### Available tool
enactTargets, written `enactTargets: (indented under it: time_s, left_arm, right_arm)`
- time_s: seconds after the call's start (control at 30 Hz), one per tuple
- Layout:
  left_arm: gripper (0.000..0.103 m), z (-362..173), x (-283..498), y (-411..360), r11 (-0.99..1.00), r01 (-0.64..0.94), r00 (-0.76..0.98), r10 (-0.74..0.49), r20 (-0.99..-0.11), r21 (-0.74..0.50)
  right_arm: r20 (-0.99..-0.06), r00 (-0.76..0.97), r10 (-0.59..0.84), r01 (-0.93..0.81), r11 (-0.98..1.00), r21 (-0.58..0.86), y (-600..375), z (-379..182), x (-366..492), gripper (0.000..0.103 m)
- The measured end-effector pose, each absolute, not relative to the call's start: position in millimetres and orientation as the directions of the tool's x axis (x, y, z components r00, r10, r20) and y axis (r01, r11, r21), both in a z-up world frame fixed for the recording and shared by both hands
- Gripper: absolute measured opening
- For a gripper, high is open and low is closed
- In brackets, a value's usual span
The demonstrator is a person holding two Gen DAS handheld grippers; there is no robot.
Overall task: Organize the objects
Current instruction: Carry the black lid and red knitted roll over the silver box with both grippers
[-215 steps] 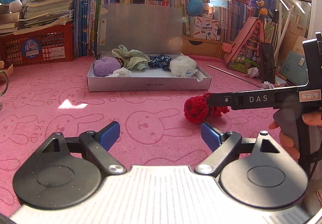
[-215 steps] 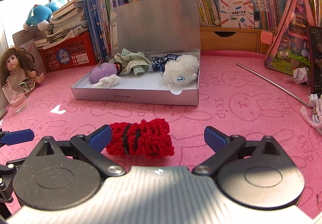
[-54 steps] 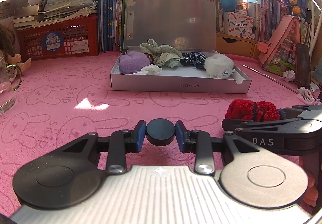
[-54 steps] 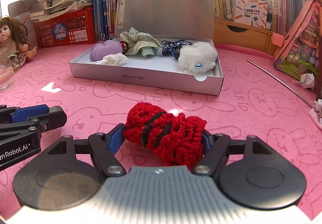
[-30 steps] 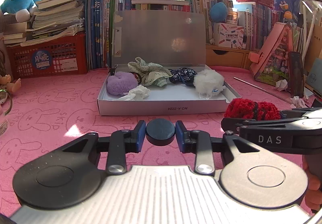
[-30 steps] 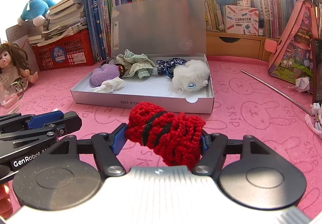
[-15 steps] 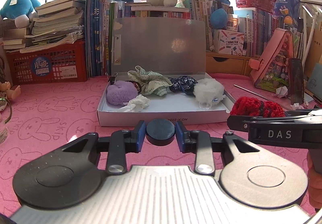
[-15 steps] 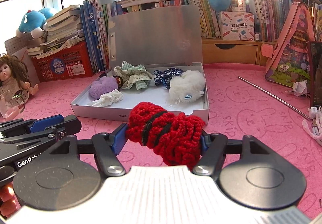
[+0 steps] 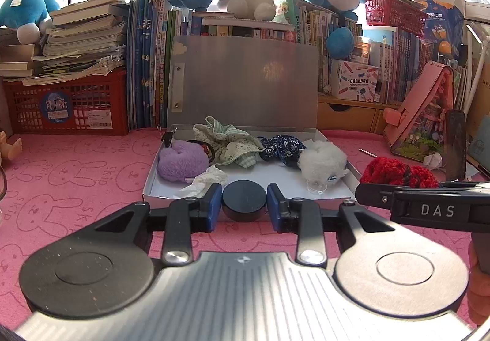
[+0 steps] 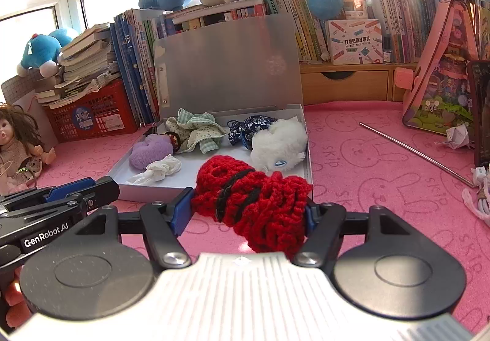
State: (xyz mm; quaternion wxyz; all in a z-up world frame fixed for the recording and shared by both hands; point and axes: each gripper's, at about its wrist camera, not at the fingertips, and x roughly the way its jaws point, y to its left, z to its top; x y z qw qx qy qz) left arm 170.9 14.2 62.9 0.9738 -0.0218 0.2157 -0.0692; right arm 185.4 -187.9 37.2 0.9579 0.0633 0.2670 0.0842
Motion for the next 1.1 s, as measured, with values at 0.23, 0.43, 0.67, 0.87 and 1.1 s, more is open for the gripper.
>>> enactTargets:
  time_s: [0.23,0.43,0.67,0.87,1.1]
  left_arm:
    - [0.037,64,207,11,0.993,0.107,0.901,-0.122,-0.417,-0.059]
    - [0.037,60,237,12,0.993,0.091,0.897,-0.116,-0.426,-0.078]
    - [0.037,50,266,12,0.996,0.06,0.885,-0.083,-0.458,-0.064]
    - [0.037,40,279,17,0.996,0.055,0.875,-0.08,-0.478,-0.067]
    - [0.037,31,288,20,0.996,0.044,0.87,-0.075,-0.487,-0.076]
  right_arm:
    - [-0.503,0.842,0.194,-0.105,0.974,0.202,-193,42,212,0.069]
    - [-0.509,0.838,0.196,-0.098,0.972,0.214,-196,47,234,0.069]
    - [-0.549,0.803,0.23,-0.09,0.959,0.27,-197,42,263,0.069]
    - [-0.558,0.786,0.266,-0.097,0.945,0.314,-209,37,275,0.069]
    - [-0.578,0.775,0.257,-0.076,0.945,0.318,-211,29,287,0.069]
